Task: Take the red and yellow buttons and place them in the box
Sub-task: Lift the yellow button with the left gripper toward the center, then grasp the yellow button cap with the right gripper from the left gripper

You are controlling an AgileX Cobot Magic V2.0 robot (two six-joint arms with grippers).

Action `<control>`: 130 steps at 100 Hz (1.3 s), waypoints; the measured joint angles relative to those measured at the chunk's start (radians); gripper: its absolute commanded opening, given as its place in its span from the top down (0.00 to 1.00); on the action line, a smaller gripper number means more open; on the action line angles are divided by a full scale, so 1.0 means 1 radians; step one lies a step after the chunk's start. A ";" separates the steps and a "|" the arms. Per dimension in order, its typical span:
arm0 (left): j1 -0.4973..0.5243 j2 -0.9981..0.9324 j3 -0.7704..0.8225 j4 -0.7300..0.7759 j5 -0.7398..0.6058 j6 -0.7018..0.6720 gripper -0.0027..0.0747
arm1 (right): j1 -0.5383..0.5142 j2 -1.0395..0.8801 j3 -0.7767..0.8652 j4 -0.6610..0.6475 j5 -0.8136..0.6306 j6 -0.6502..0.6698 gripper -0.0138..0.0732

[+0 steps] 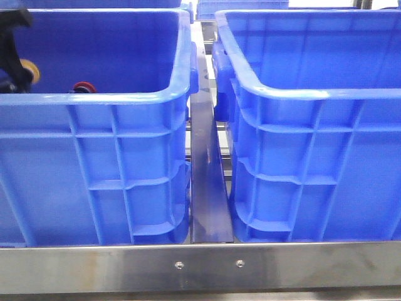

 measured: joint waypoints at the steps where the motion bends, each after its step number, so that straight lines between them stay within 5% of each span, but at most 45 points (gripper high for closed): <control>1: 0.000 -0.007 0.005 -0.003 0.000 0.005 0.80 | 0.000 0.000 0.000 0.000 0.000 0.000 0.92; 34: -0.011 -0.265 0.138 -0.214 0.019 0.275 0.80 | 0.000 0.000 0.000 0.000 0.000 0.000 0.92; 63: -0.181 -0.330 0.142 -0.359 0.106 0.489 0.80 | 0.000 0.000 0.000 0.000 -0.002 0.000 0.92; 99: -0.437 -0.331 0.142 -0.442 0.097 0.521 0.80 | 0.000 0.000 0.000 0.010 -0.092 0.000 0.92; 130: -0.481 -0.325 0.142 -0.446 0.077 0.521 0.80 | 0.001 0.000 -0.167 0.011 0.121 0.000 0.92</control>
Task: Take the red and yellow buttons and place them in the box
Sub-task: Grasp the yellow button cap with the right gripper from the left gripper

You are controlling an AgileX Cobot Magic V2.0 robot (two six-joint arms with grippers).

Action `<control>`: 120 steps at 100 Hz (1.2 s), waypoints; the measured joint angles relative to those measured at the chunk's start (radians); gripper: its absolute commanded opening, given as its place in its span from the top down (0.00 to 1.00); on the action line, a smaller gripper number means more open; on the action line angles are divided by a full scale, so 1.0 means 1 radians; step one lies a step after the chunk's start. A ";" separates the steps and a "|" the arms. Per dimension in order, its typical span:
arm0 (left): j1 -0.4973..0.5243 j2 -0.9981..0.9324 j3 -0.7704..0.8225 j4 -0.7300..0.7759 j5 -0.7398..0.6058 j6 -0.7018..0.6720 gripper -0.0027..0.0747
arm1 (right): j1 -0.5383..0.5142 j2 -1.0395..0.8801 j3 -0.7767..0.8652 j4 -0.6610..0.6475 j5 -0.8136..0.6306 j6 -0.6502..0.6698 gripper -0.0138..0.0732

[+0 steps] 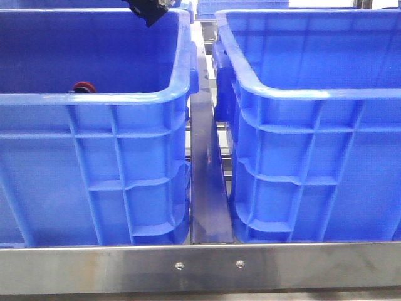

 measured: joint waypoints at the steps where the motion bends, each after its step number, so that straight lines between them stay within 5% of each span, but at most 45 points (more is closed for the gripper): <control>1: 0.000 0.000 0.000 0.000 -0.002 0.000 0.80 | 0.000 0.003 -0.010 0.000 0.006 0.000 0.92; 48: 0.000 0.000 0.000 0.000 -0.016 0.000 0.80 | 0.000 0.405 -0.331 0.002 0.292 0.000 0.90; 58: 0.000 0.000 0.000 0.000 -0.016 0.000 0.80 | 0.000 0.517 -0.400 0.003 0.324 0.000 0.80; 82: 0.000 0.000 0.000 0.000 -0.016 0.000 0.80 | 0.000 0.729 -0.545 0.058 0.345 0.000 0.33; 120: 0.000 0.000 0.000 0.000 -0.016 0.002 0.80 | 0.049 0.827 -0.680 0.324 0.417 -0.005 0.29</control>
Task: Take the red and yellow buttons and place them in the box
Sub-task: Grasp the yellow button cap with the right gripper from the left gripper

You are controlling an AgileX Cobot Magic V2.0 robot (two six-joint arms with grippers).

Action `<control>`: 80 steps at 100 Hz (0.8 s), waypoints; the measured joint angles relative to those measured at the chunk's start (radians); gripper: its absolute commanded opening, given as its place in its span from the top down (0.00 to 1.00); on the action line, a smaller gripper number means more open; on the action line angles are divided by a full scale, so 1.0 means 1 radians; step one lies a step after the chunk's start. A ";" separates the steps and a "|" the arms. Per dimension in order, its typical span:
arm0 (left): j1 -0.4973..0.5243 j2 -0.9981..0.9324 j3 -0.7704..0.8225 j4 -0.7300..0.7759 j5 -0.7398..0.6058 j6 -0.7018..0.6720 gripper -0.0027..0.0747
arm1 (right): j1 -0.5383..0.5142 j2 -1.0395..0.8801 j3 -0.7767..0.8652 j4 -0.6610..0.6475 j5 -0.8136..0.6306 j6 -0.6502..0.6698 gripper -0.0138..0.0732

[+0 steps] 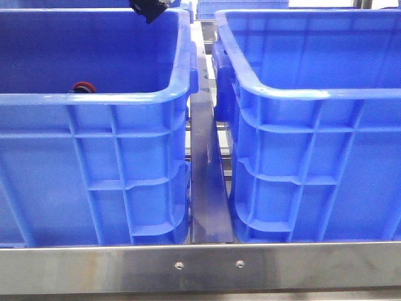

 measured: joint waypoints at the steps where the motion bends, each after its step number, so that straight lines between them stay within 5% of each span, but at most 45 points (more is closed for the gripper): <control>1: 0.000 0.000 0.000 0.000 0.000 0.000 0.80 | 0.007 0.000 -0.003 0.008 0.004 0.000 0.29; 38: 0.000 0.000 0.000 0.000 0.000 0.000 0.80 | 0.223 0.185 -0.152 0.465 0.090 -0.219 0.29; 80: 0.000 0.000 0.000 0.000 0.000 0.000 0.80 | 0.265 0.535 -0.331 0.892 0.331 -0.442 0.29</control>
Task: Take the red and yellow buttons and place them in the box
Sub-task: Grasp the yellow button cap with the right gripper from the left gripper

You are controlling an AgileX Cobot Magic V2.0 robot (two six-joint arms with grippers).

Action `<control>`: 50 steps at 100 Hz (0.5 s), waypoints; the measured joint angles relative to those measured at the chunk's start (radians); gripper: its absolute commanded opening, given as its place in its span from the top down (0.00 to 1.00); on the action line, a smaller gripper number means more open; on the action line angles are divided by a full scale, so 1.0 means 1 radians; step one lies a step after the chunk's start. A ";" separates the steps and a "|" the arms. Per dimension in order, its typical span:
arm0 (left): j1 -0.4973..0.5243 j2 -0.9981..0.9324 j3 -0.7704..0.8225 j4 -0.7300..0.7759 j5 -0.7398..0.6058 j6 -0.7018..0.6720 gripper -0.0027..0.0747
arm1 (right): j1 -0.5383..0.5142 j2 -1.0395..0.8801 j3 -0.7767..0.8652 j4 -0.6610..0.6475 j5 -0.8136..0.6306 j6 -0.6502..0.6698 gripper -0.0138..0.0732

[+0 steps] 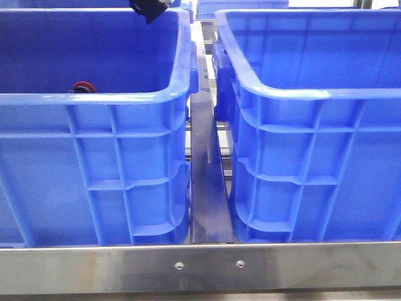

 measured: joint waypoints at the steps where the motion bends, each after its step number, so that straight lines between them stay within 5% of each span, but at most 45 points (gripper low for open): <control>1: 0.000 0.000 0.000 0.000 0.000 0.000 0.80 | 0.000 0.009 -0.002 0.006 0.003 -0.003 0.29; 35: 0.000 0.000 0.000 0.000 0.000 0.000 0.80 | 0.000 0.106 -0.033 0.115 0.051 -0.069 0.31; 50: 0.000 0.000 0.000 0.000 0.000 0.000 0.80 | 0.000 0.106 -0.033 0.122 0.062 -0.074 0.48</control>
